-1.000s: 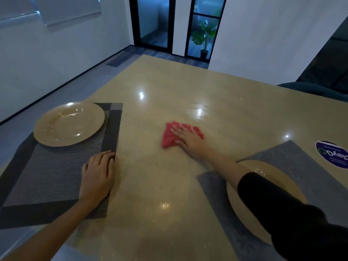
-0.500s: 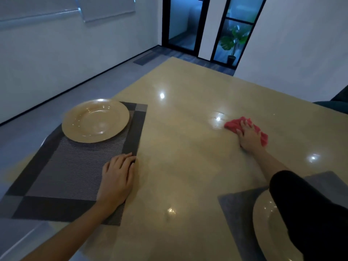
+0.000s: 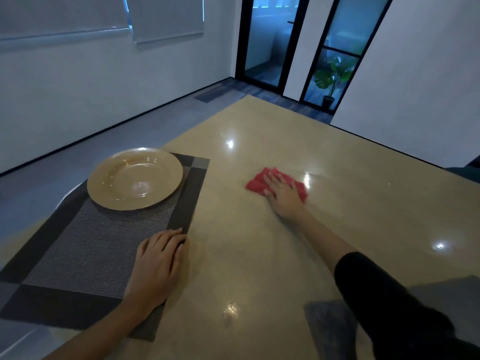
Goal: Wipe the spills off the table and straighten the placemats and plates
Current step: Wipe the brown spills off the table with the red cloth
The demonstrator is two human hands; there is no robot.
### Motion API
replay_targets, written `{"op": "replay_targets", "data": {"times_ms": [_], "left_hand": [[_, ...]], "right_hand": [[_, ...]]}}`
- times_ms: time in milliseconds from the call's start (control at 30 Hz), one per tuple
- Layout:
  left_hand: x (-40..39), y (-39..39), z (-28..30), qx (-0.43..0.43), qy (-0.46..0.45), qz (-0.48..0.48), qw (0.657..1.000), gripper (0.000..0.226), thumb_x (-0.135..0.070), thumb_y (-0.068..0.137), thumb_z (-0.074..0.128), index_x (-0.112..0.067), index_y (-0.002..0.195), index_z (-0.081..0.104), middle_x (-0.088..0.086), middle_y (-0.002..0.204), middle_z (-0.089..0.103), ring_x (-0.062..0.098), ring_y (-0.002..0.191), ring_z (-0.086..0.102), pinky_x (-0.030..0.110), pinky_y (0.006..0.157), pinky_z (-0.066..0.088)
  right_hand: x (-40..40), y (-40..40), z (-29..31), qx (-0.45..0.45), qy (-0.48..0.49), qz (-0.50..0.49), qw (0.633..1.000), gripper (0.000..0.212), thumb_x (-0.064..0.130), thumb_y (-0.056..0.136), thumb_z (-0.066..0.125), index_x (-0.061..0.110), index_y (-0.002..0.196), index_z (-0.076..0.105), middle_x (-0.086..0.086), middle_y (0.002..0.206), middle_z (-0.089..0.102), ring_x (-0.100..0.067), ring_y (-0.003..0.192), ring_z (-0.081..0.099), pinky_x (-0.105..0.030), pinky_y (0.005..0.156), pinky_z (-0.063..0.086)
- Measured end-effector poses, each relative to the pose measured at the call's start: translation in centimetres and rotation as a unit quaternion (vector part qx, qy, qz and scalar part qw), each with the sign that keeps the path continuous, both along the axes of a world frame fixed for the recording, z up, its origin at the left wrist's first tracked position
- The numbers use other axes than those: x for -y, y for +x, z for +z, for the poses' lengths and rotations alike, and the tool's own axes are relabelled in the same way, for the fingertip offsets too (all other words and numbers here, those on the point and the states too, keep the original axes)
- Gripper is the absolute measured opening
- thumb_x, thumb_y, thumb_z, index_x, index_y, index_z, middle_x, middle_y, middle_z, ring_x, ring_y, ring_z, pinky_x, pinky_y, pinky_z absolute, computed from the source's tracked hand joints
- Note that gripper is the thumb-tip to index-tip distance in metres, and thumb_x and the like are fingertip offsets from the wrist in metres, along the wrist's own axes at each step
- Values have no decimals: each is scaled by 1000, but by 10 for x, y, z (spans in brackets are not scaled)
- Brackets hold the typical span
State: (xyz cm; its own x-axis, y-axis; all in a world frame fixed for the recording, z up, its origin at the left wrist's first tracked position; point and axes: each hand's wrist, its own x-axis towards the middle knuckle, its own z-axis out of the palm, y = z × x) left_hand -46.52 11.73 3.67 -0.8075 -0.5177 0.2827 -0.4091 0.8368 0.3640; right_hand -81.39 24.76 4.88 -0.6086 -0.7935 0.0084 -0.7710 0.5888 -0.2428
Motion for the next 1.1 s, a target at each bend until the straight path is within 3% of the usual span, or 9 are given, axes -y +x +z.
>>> {"op": "replay_targets", "data": {"times_ms": [100, 200, 300, 400, 500, 633, 900, 1000, 1100], "left_hand": [[1, 1, -2, 6, -2, 3, 1000, 42, -39, 98, 26, -26, 119, 59, -10, 129, 56, 8, 120, 47, 26, 98, 24], [1, 1, -2, 7, -5, -2, 1000, 45, -40, 98, 23, -25, 119, 60, -9, 129, 55, 10, 121, 47, 26, 98, 23], [-1, 0, 0, 7, -8, -6, 1000, 44, -39, 98, 25, -23, 119, 61, -8, 129, 56, 11, 120, 47, 27, 98, 24], [-2, 0, 1, 18, -13, -4, 1000, 42, -38, 98, 26, -23, 119, 60, -8, 129, 55, 10, 121, 47, 31, 100, 27], [-3, 0, 4, 22, -10, -1, 1000, 41, -36, 98, 28, -25, 120, 60, -10, 130, 55, 9, 122, 47, 30, 102, 24], [-4, 0, 6, 16, -6, 4, 1000, 40, -35, 98, 28, -25, 121, 59, -10, 129, 56, 6, 122, 44, 28, 104, 22], [-2, 1, 7, 14, -3, 6, 1000, 39, -36, 99, 28, -27, 121, 59, -12, 131, 56, 5, 123, 44, 22, 103, 18], [-3, 1, 6, 13, 2, 7, 1000, 40, -37, 99, 26, -28, 122, 58, -13, 132, 55, 5, 124, 44, 26, 104, 20], [-4, 1, 6, 8, -3, 6, 1000, 40, -36, 99, 27, -27, 122, 58, -12, 131, 55, 6, 123, 44, 27, 105, 22]], "right_hand": [[-40, 50, -1, 3, -5, 124, 992, 59, 54, 94, 19, 33, 148, 24, 13, 158, 16, -7, 147, 6, -39, 115, 3], [-101, 47, 0, 17, -20, 133, 991, 53, 51, 98, 27, 37, 148, 21, 19, 158, 12, 0, 145, 2, -37, 117, 0], [-154, 3, -5, -4, -23, 24, 999, 64, 65, 91, 16, 35, 148, 25, 14, 157, 16, -2, 146, 9, -45, 119, 11], [-167, -52, -11, -20, 1, -130, 991, 67, 58, 92, 20, 23, 148, 28, 2, 158, 19, -15, 147, 13, -51, 117, 13], [-130, -87, -9, -12, 6, -244, 970, 57, 44, 100, 27, 18, 150, 24, -2, 159, 17, -24, 147, 11, -57, 116, 8], [-45, -94, -3, 12, 9, -266, 964, 55, 41, 100, 25, 19, 151, 20, -3, 160, 13, -30, 147, 6, -58, 114, 4], [69, -19, 1, 0, -2, -55, 998, 50, 43, 100, 28, 31, 149, 24, 3, 159, 18, -22, 147, 10, -55, 116, 7], [48, 35, -2, -9, -11, 68, 998, 51, 46, 98, 28, 34, 148, 26, 6, 158, 19, -16, 147, 9, -55, 116, 9], [-17, 81, -2, 0, -14, 192, 981, 50, 48, 99, 27, 36, 147, 26, 13, 158, 17, -8, 147, 6, -42, 117, 2]]}}
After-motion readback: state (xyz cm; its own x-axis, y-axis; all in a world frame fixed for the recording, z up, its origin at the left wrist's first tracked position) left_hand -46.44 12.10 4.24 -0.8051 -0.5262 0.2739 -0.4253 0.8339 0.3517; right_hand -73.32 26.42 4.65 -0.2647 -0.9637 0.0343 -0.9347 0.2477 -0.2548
